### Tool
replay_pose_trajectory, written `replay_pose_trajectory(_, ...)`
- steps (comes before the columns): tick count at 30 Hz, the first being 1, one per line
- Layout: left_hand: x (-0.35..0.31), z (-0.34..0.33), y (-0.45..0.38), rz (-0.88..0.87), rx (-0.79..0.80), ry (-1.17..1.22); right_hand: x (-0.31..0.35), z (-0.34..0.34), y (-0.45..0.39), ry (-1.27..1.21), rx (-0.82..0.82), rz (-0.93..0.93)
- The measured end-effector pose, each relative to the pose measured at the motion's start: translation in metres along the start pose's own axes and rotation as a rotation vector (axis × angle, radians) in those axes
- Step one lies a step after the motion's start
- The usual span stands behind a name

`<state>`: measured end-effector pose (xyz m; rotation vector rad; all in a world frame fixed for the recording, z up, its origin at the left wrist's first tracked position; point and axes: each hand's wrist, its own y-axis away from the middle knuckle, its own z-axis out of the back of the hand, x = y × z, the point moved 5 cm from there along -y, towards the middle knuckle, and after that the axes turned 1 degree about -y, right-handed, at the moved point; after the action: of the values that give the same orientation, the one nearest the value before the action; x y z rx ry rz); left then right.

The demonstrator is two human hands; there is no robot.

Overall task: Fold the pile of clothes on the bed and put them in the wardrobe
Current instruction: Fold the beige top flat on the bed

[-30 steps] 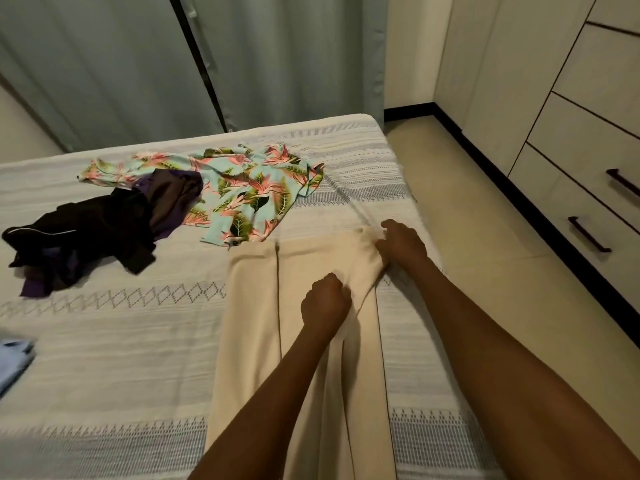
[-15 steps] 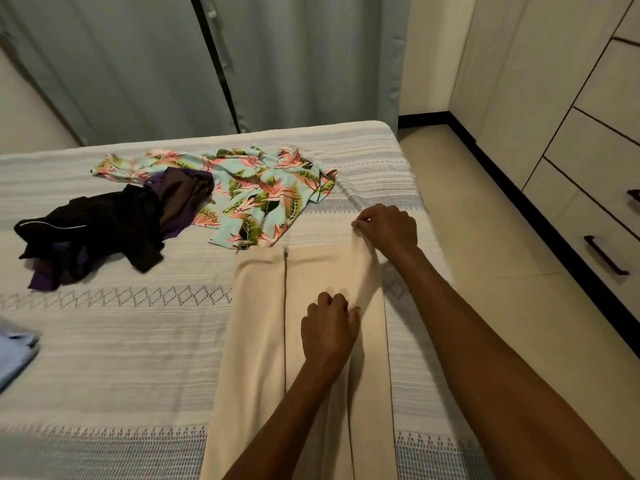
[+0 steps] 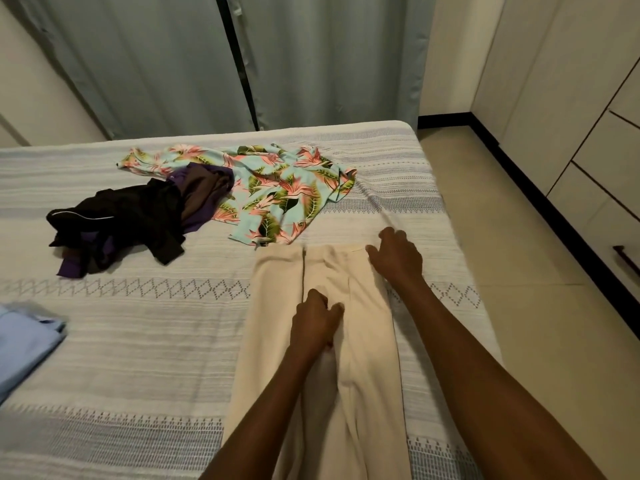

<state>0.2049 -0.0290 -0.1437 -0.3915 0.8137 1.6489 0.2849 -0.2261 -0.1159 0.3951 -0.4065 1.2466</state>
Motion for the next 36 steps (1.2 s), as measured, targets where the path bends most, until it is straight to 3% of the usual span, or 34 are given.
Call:
replay_pose_trajectory(3,-0.006,0.005,-0.007,-0.030,-0.044,0.004,-0.020,-0.010,-0.001,0.015,0.110,-0.116)
replay_pose_trajectory(6,-0.026,0.014,-0.026,-0.169,-0.167,-0.058,-0.017,-0.017,-0.008,-0.055,0.182,-0.004)
replay_pose_trajectory(9,-0.056,0.020,-0.057,-0.363,-0.229,-0.372,-0.018,-0.025,-0.016,-0.067,0.233,0.119)
replay_pose_trajectory(14,-0.086,0.008,-0.102,-0.415,-0.041,-0.763,-0.032,-0.027,-0.030,-0.164,0.213,0.121)
replay_pose_trajectory(17,-0.094,0.005,-0.114,-0.427,0.013,-0.841,-0.038,-0.028,-0.032,-0.221,0.138,0.110)
replay_pose_trajectory(20,-0.104,0.007,-0.118,-0.471,0.068,-0.691,-0.042,-0.028,-0.035,-0.286,0.131,0.077)
replay_pose_trajectory(24,-0.107,0.012,-0.118,-0.438,0.057,-0.029,-0.051,-0.024,-0.031,-0.411,-0.091,0.088)
replay_pose_trajectory(27,-0.092,0.010,-0.118,-0.380,-0.024,0.171,-0.050,-0.029,-0.023,-0.370,-0.159,0.127)
replay_pose_trajectory(31,-0.078,0.007,-0.115,-0.352,-0.161,0.107,-0.042,-0.029,-0.011,-0.276,-0.188,0.238)
replay_pose_trajectory(36,-0.068,0.009,-0.102,-0.457,-0.238,-0.074,-0.040,-0.033,0.012,-0.268,-0.219,0.335)
